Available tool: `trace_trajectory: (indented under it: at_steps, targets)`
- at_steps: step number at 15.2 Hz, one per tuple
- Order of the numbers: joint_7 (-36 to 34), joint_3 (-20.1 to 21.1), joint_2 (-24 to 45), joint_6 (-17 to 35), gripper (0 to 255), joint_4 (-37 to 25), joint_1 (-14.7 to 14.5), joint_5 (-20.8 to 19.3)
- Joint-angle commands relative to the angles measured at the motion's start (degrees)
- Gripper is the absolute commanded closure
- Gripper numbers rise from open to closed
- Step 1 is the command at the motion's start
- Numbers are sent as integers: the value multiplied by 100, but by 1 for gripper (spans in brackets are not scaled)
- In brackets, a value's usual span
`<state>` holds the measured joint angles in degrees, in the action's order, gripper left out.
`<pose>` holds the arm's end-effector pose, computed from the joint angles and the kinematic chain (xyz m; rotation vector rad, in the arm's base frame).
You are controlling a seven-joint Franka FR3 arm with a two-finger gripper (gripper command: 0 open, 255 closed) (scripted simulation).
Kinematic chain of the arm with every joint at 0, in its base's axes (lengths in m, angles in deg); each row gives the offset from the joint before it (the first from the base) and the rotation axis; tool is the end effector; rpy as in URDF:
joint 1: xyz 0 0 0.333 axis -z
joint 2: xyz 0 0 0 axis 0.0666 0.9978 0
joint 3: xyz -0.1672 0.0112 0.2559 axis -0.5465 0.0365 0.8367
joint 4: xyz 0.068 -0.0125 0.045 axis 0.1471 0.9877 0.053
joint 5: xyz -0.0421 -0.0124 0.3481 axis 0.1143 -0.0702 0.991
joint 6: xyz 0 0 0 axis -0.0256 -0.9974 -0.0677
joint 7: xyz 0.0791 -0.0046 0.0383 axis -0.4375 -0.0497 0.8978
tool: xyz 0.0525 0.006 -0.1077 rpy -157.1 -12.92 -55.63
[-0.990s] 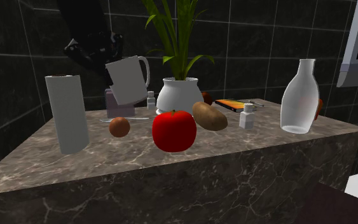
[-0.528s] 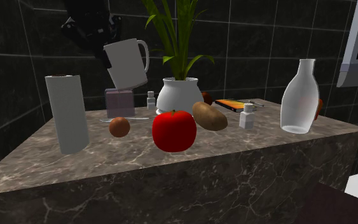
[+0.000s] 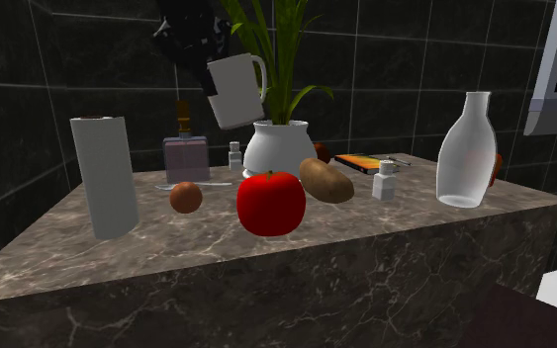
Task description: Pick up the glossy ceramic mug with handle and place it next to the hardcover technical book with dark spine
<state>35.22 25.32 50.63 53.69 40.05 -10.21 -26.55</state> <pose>0.5497 0.1933 0.5134 2.8387 0.2713 -0.1222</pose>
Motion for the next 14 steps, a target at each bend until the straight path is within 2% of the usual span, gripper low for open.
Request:
trace_trajectory:
  at_steps: [1,7,14]
  targets:
    - [230,-71,-295,203,255,415,225,69]
    - [957,-368,-978,680,255,1326,781,197]
    - [1841,-799,-1488,1128,255,1999,1325,237]
